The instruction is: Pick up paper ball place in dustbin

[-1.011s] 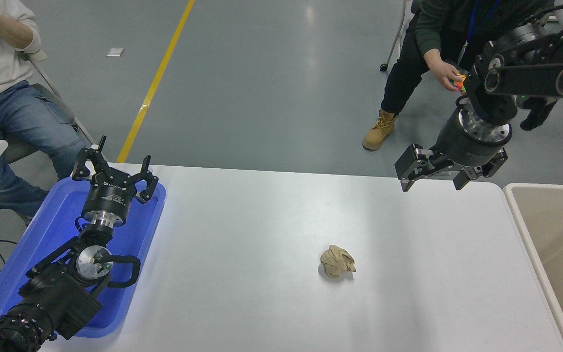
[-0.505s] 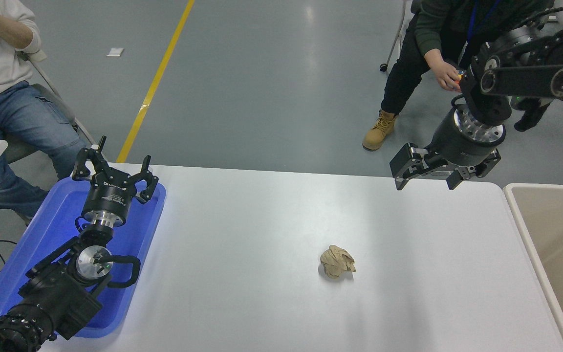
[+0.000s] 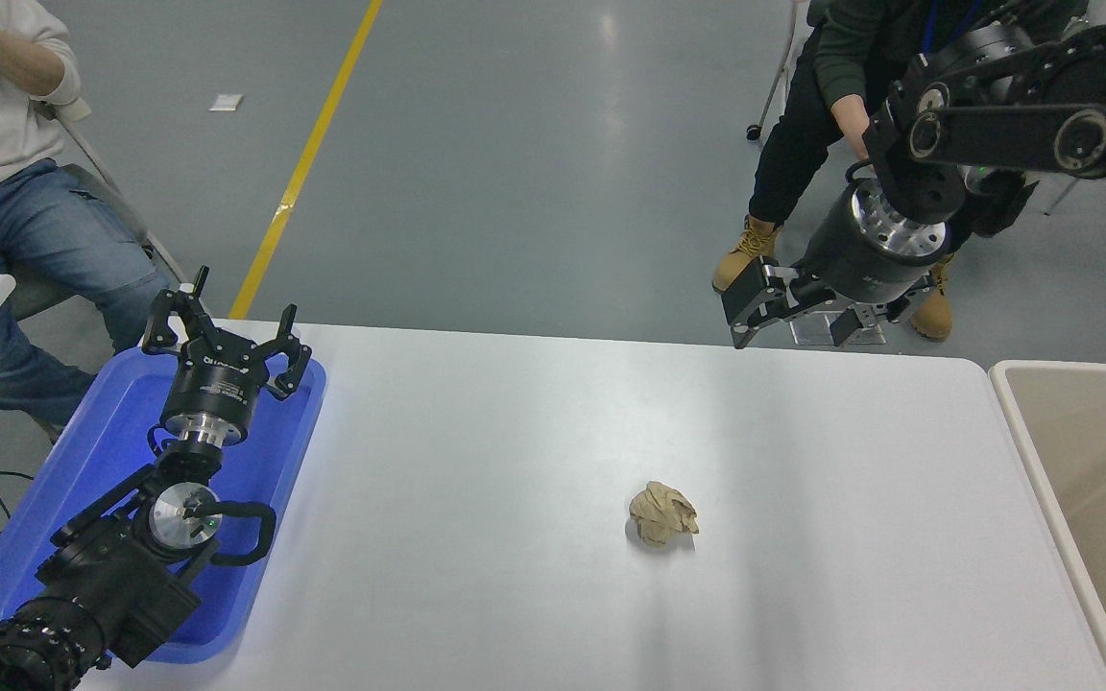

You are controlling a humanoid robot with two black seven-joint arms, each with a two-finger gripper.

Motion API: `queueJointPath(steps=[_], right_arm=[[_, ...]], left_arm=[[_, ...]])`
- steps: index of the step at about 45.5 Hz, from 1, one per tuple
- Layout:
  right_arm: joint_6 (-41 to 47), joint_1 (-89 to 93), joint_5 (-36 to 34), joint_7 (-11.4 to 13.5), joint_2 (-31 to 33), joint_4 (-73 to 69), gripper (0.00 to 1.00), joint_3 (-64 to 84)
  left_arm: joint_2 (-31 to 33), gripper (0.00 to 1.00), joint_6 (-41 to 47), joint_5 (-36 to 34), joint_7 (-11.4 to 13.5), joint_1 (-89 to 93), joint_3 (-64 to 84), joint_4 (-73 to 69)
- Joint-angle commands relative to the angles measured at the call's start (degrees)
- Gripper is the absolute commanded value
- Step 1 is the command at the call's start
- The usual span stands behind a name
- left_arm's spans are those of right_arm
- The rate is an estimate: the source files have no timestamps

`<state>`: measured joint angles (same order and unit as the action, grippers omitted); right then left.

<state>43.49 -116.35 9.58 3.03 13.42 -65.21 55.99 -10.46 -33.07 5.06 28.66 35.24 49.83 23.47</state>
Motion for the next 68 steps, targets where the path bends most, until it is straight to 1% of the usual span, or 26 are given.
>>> queueJointPath(steps=[1, 9, 15, 19, 23, 31, 46, 68], right_arm=[[-0.25, 0.86, 0.0, -0.04, -2.69, 0.26, 1.0, -2.29], [-1.65, 5.69, 0.0, 0.05, -8.76, 1.05, 1.0, -2.29], [-11.04, 11.31, 0.0, 0.05, -13.32, 4.21, 1.0, -2.29], [-19.04, 15.87, 0.0, 0.05, -13.42, 6.5, 1.0, -2.29], [-25.02, 19.83, -0.09, 0.05, -13.42, 7.64, 1.0, -2.38], [-31.62, 25.55, -0.09, 0.05, -13.42, 8.78, 1.0, -3.52], [-32.86, 34.69, 0.09, 0.05, -13.42, 14.85, 1.0, -4.14], [-32.86, 39.62, 0.79, -0.04, -13.42, 15.2, 1.0, -8.44]], left_arm=[[0.0, 1.0, -0.06, 0.03, -0.01, 0.0, 0.0, 0.0], [0.0, 1.0, -0.06, -0.05, -0.01, 0.0, 0.0, 0.0], [0.0, 1.0, -0.06, -0.05, -0.01, 0.0, 0.0, 0.0], [0.0, 1.0, -0.06, -0.05, -0.01, 0.0, 0.0, 0.0], [0.0, 1.0, -0.06, -0.05, -0.01, 0.0, 0.0, 0.0], [0.0, 1.0, -0.06, -0.05, -0.01, 0.0, 0.0, 0.0], [0.0, 1.0, -0.06, 0.03, -0.01, 0.0, 0.0, 0.0], [0.0, 1.0, -0.06, 0.03, -0.01, 0.0, 0.0, 0.0]])
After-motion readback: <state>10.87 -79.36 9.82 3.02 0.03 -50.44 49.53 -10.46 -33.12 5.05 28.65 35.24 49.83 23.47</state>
